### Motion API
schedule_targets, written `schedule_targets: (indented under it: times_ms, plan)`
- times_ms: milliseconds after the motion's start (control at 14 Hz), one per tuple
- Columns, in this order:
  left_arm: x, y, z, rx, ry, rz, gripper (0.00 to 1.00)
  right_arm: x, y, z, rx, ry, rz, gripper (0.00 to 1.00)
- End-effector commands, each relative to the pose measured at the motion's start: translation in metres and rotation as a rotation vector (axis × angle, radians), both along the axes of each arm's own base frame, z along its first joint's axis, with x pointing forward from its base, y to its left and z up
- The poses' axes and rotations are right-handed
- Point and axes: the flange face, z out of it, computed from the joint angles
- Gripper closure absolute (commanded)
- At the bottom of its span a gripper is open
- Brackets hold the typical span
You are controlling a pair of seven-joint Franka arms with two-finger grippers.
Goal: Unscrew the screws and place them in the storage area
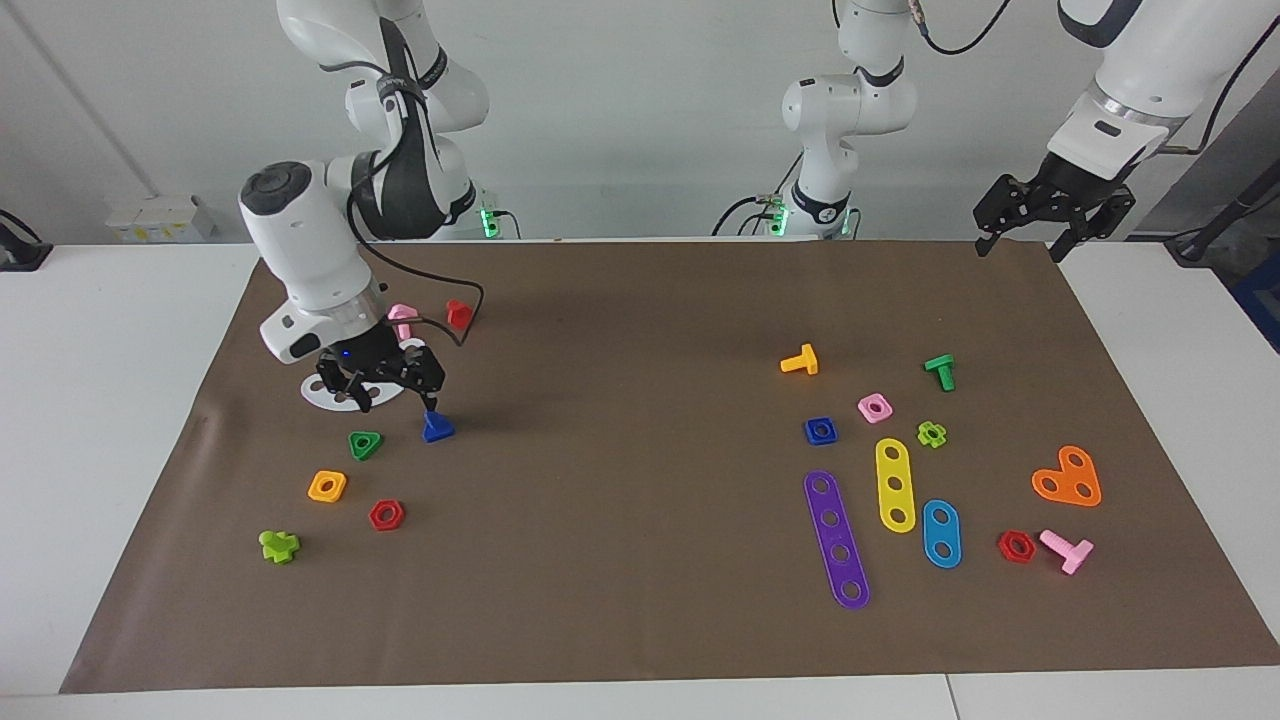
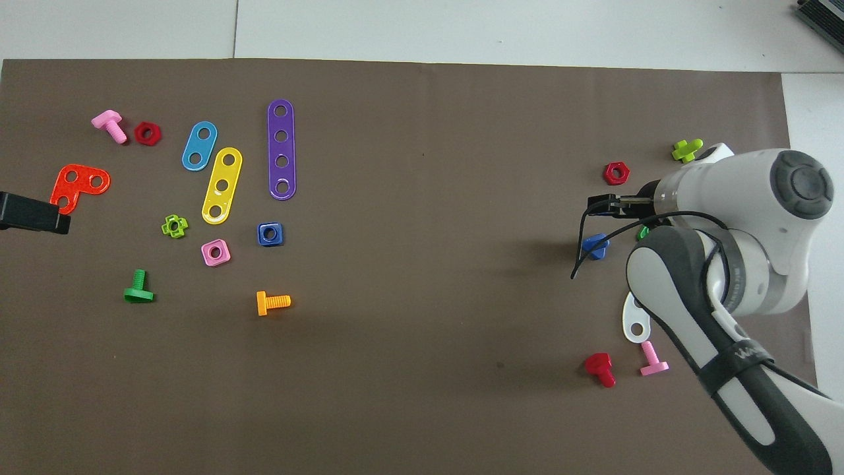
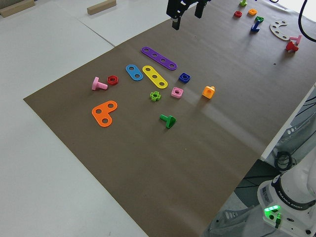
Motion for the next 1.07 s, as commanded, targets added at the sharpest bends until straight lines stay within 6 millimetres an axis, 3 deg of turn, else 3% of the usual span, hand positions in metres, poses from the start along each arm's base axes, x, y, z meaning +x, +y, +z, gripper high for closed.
schedule_targets:
  times_ms: [0,214,500,643,786,857,929,1000]
  plan:
    - [-0.006,0.001,0.001,-0.005,0.009,0.012,0.00,0.000,-0.025,0.075,-0.051,0.048,-0.023,0.00]
    - [-0.006,0.001,0.001,-0.005,0.009,0.012,0.00,-0.016,-0.057,0.128,-0.047,0.114,-0.094,0.00]
    - [-0.006,0.001,0.001,-0.005,0.009,0.012,0.00,-0.043,-0.091,0.153,-0.047,0.160,-0.137,0.00]
    - [-0.006,0.001,0.001,-0.005,0.009,0.012,0.00,-0.051,-0.085,0.183,-0.051,0.178,-0.126,0.00]
    - [-0.006,0.001,0.001,-0.005,0.009,0.012,0.00,-0.052,-0.073,0.197,-0.075,0.178,-0.100,0.00]
    - [-0.006,0.001,0.001,-0.005,0.009,0.012,0.00,-0.068,-0.060,0.215,-0.080,0.185,-0.071,0.00]
    - [-0.006,0.001,0.001,-0.005,0.011,0.012,0.00,-0.078,-0.055,0.224,-0.091,0.175,-0.062,0.00]
    - [-0.006,0.001,0.001,-0.005,0.009,0.012,0.00,-0.080,-0.060,0.218,-0.076,0.182,-0.068,0.00]
